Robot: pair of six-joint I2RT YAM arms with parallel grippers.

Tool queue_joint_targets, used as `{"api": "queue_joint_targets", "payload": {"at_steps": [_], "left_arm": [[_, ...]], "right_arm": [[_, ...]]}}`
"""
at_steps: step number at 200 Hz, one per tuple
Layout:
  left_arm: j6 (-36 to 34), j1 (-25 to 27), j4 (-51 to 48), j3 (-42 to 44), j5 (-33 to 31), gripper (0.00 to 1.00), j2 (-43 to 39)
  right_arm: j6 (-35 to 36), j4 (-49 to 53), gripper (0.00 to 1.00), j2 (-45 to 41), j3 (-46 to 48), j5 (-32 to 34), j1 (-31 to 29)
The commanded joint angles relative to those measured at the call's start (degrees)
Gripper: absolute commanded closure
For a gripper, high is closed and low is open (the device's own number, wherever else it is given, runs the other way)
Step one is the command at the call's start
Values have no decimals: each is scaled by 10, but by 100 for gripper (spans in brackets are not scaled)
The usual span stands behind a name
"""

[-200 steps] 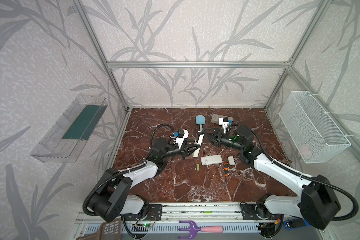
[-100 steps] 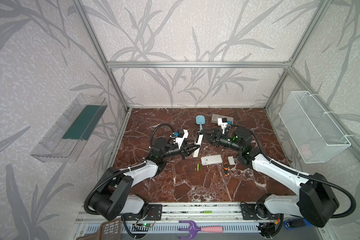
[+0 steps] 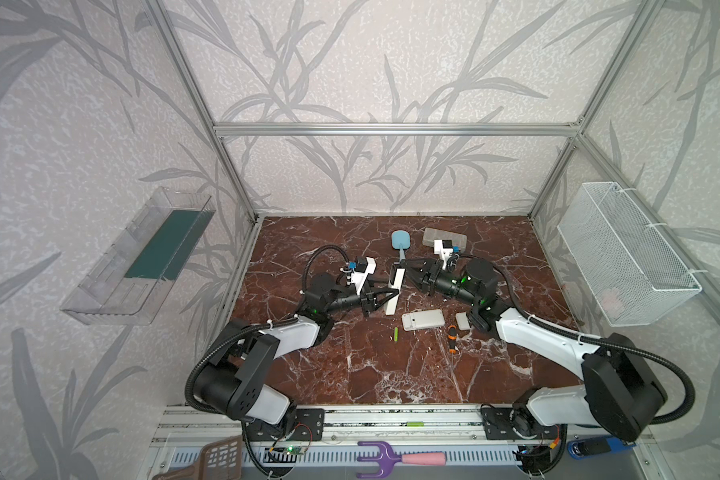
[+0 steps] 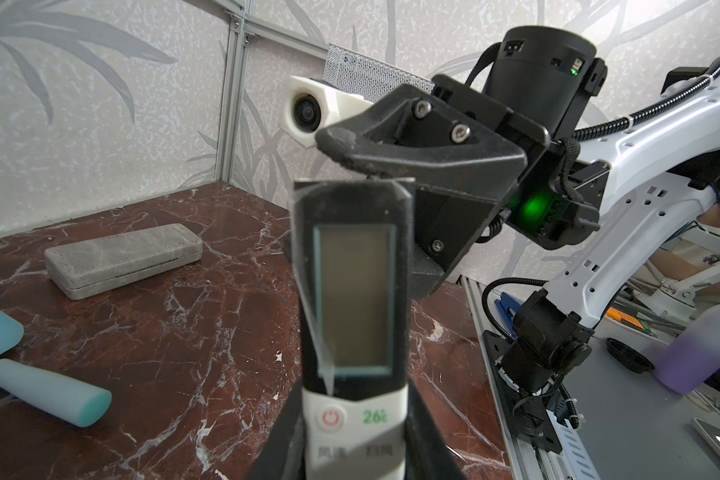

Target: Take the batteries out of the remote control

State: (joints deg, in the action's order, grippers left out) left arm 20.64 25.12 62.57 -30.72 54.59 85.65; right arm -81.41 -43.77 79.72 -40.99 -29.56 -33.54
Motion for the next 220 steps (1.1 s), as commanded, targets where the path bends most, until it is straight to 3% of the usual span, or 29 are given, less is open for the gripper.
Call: {"api": "queue_joint_targets", "payload": {"at_steps": [1,77,142,179,220], "left_arm": [[15,-2,84,-43,-9,100,-9],[-24,-5,32,-89,3,100,-1],[-35,-7,0,-76,-30,100,43],[-32,-10,18,-55,-62,100,93],[-25,-19,36,-41,-99,100,156]], "right_arm": [[-21,-12,61,27,20,-52,-23],[-114,-157,62,130,42,-56,-34],[25,0,61,115,7,-33,-27],[49,-40,61,197,-9,-10,-24],[9,-157,64,322,-22,2,-24]]}}
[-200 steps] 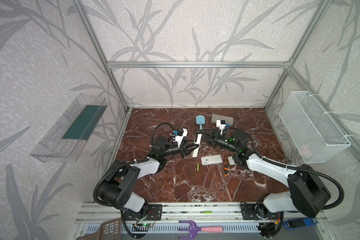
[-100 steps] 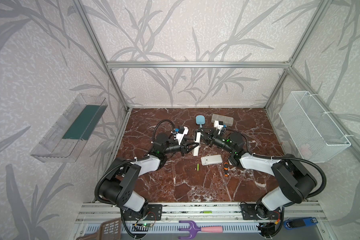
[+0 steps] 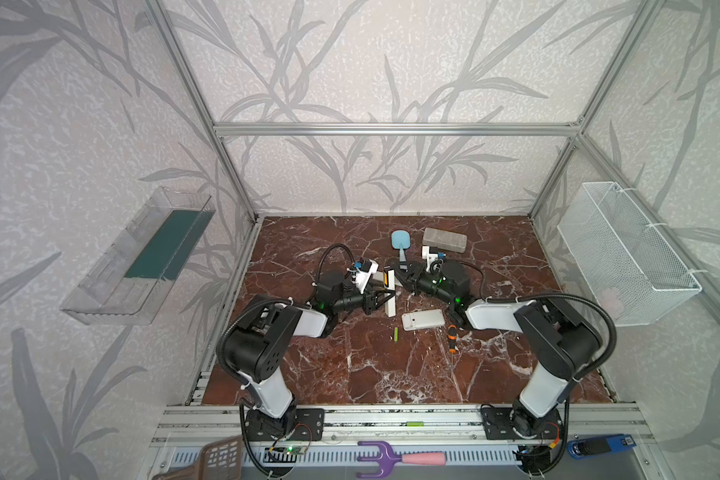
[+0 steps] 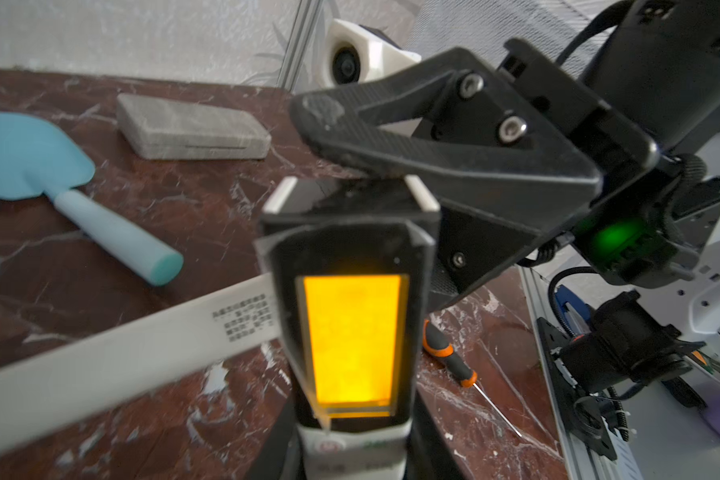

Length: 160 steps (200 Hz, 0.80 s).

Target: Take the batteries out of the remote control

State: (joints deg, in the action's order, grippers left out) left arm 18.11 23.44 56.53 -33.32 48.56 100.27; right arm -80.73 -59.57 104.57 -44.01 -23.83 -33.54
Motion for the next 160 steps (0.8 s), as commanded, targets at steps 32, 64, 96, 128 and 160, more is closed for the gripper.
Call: {"api": "queue_joint_targets", "payload": {"at_steps": [32,64,96,128,160], "left_arm": [[17,-11,124,-10,-39,100,33],[24,-16,124,-7,-30,100,25],[27,-24,109,3,-22,100,-14],[15,-31,19,-7,-9,100,-90],[-25,-35,-140,-40,8,100,-190]], "right_arm": [[3,-27,65,110,-9,-47,-25],[51,34,65,74,-22,-46,-17],[96,50,59,13,-8,-54,9],[148,69,55,-64,25,-71,54],[215,126,53,-162,47,-105,90]]}}
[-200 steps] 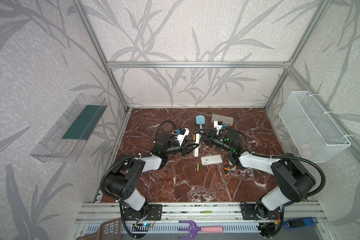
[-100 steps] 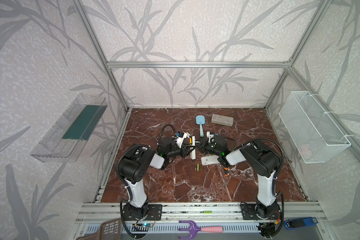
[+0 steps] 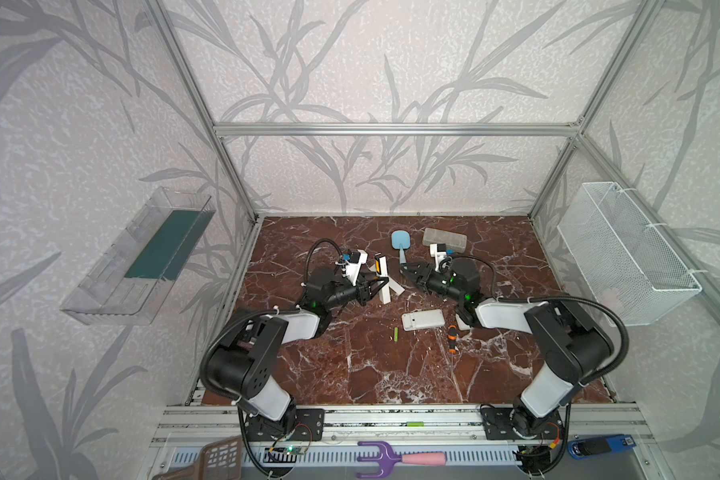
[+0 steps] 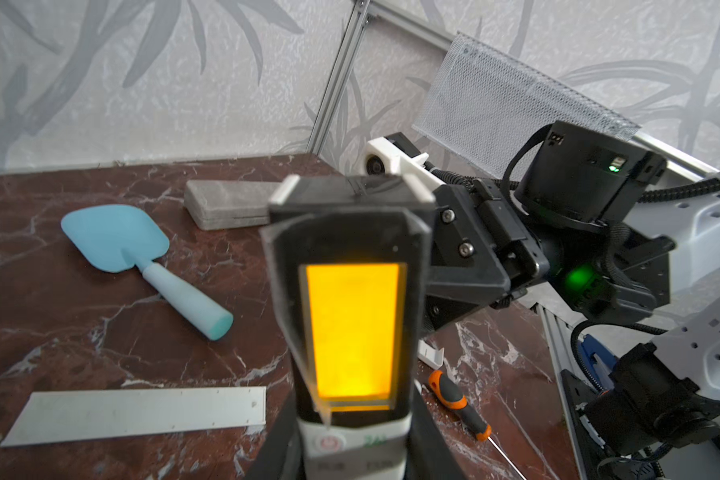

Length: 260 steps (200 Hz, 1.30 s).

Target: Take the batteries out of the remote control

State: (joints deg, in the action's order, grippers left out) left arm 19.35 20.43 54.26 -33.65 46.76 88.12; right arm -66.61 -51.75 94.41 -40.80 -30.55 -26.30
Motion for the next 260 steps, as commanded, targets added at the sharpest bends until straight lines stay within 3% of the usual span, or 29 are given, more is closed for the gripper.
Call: {"api": "queue_joint_targets", "payload": {"at_steps": [1,45,63,95,129,175,218,244,260], "left_arm": [[-39,-5,-121,-39,26,100,-72],[-57,-8,-273,-99,89,100,-166],[-30,-9,-265,-113,123,100,-184],[66,-9,-166,-123,178,100,-197],[158,-9,-43,-124,214,100,-202],[255,-8,67,-122,234,100,-202],[297,-8,118,-122,235,100,-192],[310,-8,136,-121,239,100,-187],[315,-8,143,-118,239,100,-184]], "right_arm": [[77,51,53,-63,14,-39,18],[235,176,50,-224,23,-93,18],[268,180,46,-286,37,-113,18],[326,225,37,-348,23,-146,-7],[392,293,34,-331,-34,-151,-89],[369,240,34,-282,-59,-141,-115],[358,227,34,-241,-96,-152,-148],[345,208,39,-221,-110,-154,-159],[340,203,48,-208,-121,-158,-164]]}}
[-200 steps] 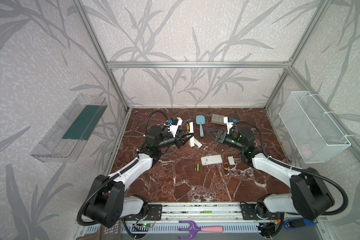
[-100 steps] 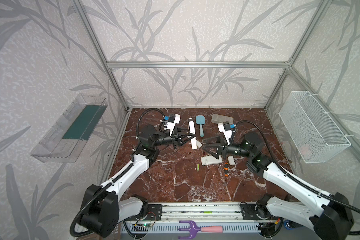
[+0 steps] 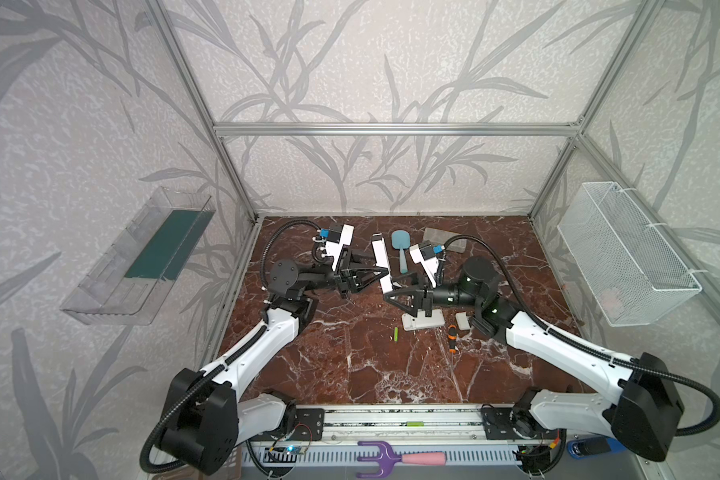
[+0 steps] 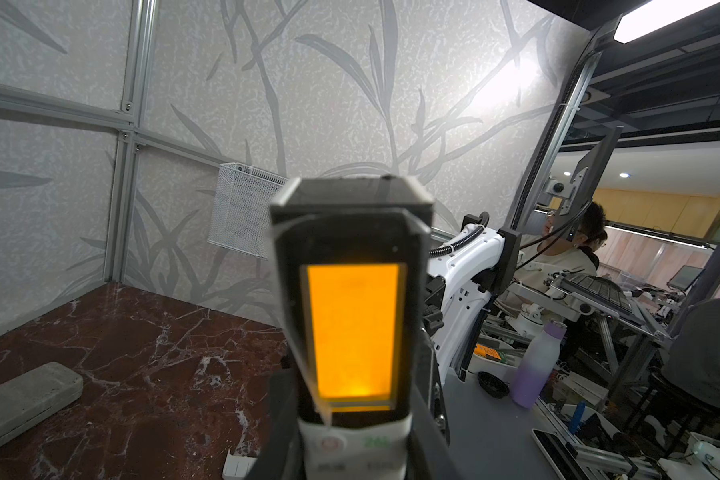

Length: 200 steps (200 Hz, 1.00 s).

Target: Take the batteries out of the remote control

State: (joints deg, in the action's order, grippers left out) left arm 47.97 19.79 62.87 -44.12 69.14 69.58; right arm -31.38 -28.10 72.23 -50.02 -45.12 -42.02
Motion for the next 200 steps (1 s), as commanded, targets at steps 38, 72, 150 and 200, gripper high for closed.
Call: {"api": "queue_joint_targets", "payload": {"at_steps": [38,72,150,200], "left_arm": [[1,-4,16,-2,0,100,2],[-76,-10,-91,16,-45,69,-16],[-315,-31,-613,38,-439,1,-165],[-279,-38,-757,82,-645,1,-266]], "right_arm": [[-23,-47,85,24,-30,3,-10],[-4,19,99,17,-30,60,-9],[60,363,100,49,-59,391,-55],[84,501,100,236,-187,461,-156]]}}
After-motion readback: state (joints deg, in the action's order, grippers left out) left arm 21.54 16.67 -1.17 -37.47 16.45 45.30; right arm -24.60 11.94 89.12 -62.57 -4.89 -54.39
